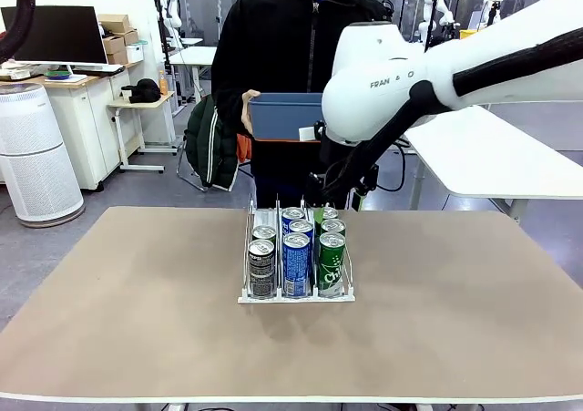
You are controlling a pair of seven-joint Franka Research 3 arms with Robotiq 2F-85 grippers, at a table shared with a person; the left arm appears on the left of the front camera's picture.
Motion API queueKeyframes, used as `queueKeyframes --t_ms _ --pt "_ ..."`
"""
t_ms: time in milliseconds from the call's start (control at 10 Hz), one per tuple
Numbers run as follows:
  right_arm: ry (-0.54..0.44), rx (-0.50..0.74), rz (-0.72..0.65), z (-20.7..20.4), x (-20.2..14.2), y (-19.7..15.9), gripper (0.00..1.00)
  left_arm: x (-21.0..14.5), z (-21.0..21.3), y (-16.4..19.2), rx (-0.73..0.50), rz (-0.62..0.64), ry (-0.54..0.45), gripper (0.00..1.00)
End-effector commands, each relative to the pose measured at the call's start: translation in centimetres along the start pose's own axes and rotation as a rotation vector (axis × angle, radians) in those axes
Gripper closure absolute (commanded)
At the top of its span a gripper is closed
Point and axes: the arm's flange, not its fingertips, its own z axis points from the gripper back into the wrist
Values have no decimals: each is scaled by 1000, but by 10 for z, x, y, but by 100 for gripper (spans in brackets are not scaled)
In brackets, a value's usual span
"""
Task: Fill the beverage cans into the dispenser.
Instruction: Place the picked Sprite in the line of the Automatic Can Dispenser with the same cans.
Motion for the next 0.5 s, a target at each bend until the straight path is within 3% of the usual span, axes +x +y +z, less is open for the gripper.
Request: queueKeyframes --t_ms 0,400 --pt "-78 72 21 1 -29 -11 0 -1 0 1 3 2 -3 0" --pt "-203 121 36 21 -56 -24 0 -1 0 1 3 2 -3 0"
